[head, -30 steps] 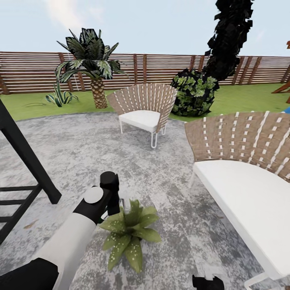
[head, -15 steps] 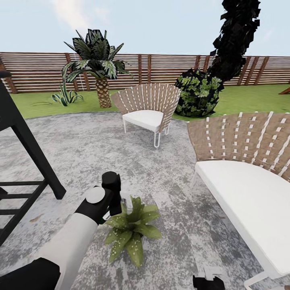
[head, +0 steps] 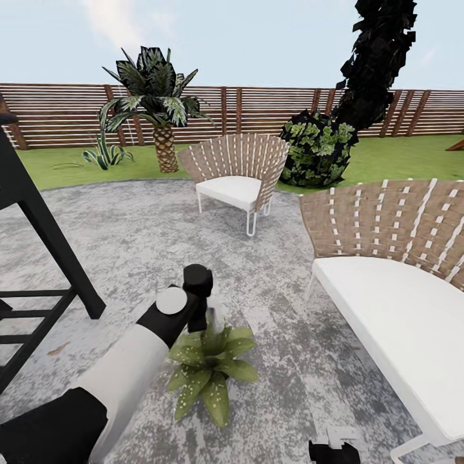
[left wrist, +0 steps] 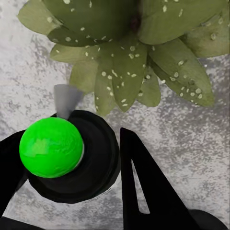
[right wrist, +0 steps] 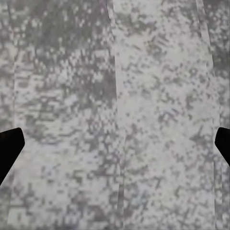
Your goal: Pick up the pesticide atomizer in the garden and spray insectifuge to fully cover both potted plants in the garden.
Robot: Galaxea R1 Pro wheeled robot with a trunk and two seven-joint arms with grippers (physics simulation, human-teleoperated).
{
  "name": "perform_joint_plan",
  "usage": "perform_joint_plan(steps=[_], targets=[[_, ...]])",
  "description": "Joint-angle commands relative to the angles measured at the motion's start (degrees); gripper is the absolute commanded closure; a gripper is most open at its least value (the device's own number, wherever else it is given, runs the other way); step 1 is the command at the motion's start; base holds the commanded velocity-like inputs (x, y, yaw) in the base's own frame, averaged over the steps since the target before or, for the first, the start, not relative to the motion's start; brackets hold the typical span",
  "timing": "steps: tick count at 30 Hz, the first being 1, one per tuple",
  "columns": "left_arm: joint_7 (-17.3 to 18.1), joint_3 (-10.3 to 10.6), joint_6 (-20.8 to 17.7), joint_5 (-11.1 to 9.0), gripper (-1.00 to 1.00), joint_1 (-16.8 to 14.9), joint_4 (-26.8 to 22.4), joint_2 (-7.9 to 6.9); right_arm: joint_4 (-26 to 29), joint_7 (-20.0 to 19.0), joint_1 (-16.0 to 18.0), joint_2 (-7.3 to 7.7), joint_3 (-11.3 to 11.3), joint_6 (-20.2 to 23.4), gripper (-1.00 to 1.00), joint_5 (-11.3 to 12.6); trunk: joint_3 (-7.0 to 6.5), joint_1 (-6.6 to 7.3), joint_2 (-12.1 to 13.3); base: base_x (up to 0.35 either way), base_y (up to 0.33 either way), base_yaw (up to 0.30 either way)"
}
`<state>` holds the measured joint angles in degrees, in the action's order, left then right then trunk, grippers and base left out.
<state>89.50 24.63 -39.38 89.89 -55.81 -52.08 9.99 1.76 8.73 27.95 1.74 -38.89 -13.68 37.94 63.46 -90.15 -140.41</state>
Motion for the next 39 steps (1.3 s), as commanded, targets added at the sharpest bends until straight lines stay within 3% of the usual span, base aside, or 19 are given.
perform_joint_plan(steps=[1,3,6,7,10,12,22,30,39], targets=[[0.5,0.2,-0.6,0.3,1.0,-0.3,-0.2,0.0,0.1,0.2,0.0,0.02,-0.5,0.0,-1.0,0.4,0.05,0.01,0.0,0.0,0.0,0.0],[0.5,0.5,-0.5,0.2,1.0,-0.4,-0.4,0.0,0.1,0.2,0.0,0.02,-0.5,0.0,-1.0,0.4,0.05,0.01,0.0,0.0,0.0,0.0],[0.5,5.6,-0.6,0.1,1.0,-0.3,-0.6,0.0,0.1,0.2,0.0,0.02,-0.5,0.0,-1.0,0.4,0.05,0.01,0.0,0.0,0.0,0.0],[0.5,6.3,-0.6,-0.2,1.0,-0.2,-0.6,0.0,0.1,0.2,0.0,0.02,-0.5,0.0,-1.0,0.4,0.05,0.01,0.0,0.0,0.0,0.0],[0.5,7.7,-0.5,-5.6,1.0,0.0,-0.7,0.0,0.1,0.3,0.0,0.02,-0.5,-0.1,-1.0,0.5,0.05,0.01,0.0,0.0,0.0,0.0],[0.5,7.9,-0.4,-6.9,1.0,0.0,-0.7,0.0,0.1,0.3,0.0,-0.05,-0.4,-0.1,-1.0,0.5,0.02,0.01,0.0,0.0,0.0,-0.055],[0.5,8.4,-0.3,-7.0,1.0,-0.2,-3.2,0.0,0.2,0.4,0.0,-0.28,-0.4,-0.1,-1.0,0.6,-0.12,0.01,0.0,0.073,0.021,-0.125],[0.5,12.8,-0.3,-6.9,1.0,-0.4,-3.3,0.0,0.2,0.4,0.0,-0.25,-0.4,-0.1,-1.0,0.6,-0.12,0.01,0.0,0.064,0.019,0.0],[0.5,13.2,-0.3,-6.9,1.0,-0.4,-4.7,0.0,0.2,0.3,0.0,-0.25,-0.4,-0.1,-1.0,0.6,-0.12,0.01,0.0,0.229,0.092,0.0]])
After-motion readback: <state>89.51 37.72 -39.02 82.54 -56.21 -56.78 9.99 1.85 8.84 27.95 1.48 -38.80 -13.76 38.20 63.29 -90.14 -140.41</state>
